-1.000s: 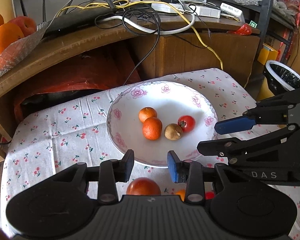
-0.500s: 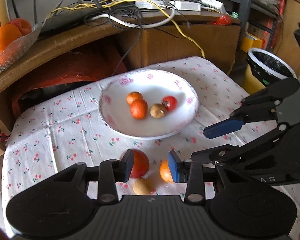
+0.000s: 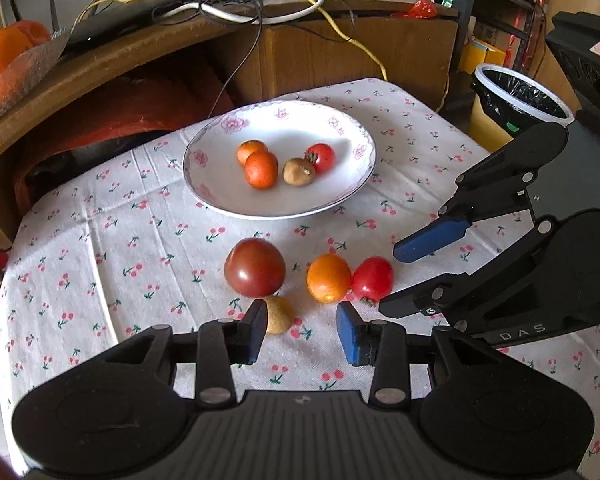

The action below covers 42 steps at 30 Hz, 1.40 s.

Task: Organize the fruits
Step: 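Move both grippers back toward the red tomato and remaining fruits, then bring the left gripper to the small brown fruit while the right approaches the red tomato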

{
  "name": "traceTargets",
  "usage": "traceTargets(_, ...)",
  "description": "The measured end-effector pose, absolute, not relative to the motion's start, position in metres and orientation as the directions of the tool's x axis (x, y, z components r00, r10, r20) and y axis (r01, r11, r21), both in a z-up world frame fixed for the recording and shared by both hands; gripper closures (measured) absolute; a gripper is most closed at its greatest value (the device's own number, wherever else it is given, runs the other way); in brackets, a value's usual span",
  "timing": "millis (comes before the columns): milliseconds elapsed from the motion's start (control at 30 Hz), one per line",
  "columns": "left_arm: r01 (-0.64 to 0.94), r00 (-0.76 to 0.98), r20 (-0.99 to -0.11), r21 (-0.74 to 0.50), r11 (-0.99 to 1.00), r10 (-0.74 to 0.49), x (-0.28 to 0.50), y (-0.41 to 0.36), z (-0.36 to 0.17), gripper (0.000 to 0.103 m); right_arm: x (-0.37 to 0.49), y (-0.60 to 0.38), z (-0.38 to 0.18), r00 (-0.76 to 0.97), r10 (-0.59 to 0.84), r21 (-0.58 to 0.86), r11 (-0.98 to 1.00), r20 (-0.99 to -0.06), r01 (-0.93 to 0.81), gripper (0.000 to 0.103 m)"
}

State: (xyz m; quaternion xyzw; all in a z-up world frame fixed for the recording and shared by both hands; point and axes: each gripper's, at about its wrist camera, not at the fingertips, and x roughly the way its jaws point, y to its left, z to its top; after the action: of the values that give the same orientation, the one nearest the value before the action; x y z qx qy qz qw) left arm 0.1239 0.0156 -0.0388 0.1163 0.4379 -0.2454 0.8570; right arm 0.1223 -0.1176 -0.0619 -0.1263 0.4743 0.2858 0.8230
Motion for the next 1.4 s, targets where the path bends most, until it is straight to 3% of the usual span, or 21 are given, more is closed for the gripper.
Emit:
traceTargets(233,0.503,0.493,-0.814,-0.022,0.864,-0.308,0.127,0.023,-0.045,0.057,0.128,-0.112,-0.070,0.382,0.331,0.050,0.807,-0.863,-0.589,0.063)
traceTargets(500,0.488,0.484,-0.824,-0.025,0.872,-0.295,0.134,0.022,-0.056,0.057,0.132,-0.112,-0.077,0.355,0.317,0.064,0.817,-0.879,-0.572,0.066)
traceTargets(567,0.487,0.482,-0.826,-0.022,0.873,-0.290,0.135,0.021,-0.059,0.057,0.133,-0.113,-0.076,0.353,0.319,0.071,0.821,-0.879,-0.566,0.072)
traceTargets(967,0.468,0.495,-0.824,-0.015,0.883,-0.277,0.143,0.018,-0.070,0.057,0.133,-0.115,-0.074,0.350,0.308,0.068,0.828,-0.885,-0.556,0.073)
traceTargets(1267,0.459,0.500,-0.824,-0.008,0.889,-0.266,0.142,0.014,-0.068,0.070,0.132,-0.117,-0.071,0.357,0.301,0.065,0.837,-0.884,-0.544,0.073)
traceTargets(1400,0.464,0.486,-0.831,-0.016,0.886,-0.270,0.136,0.016,-0.065,0.070,0.128,-0.117,-0.070,0.352,0.300,0.064,0.833,-0.887,-0.550,0.073)
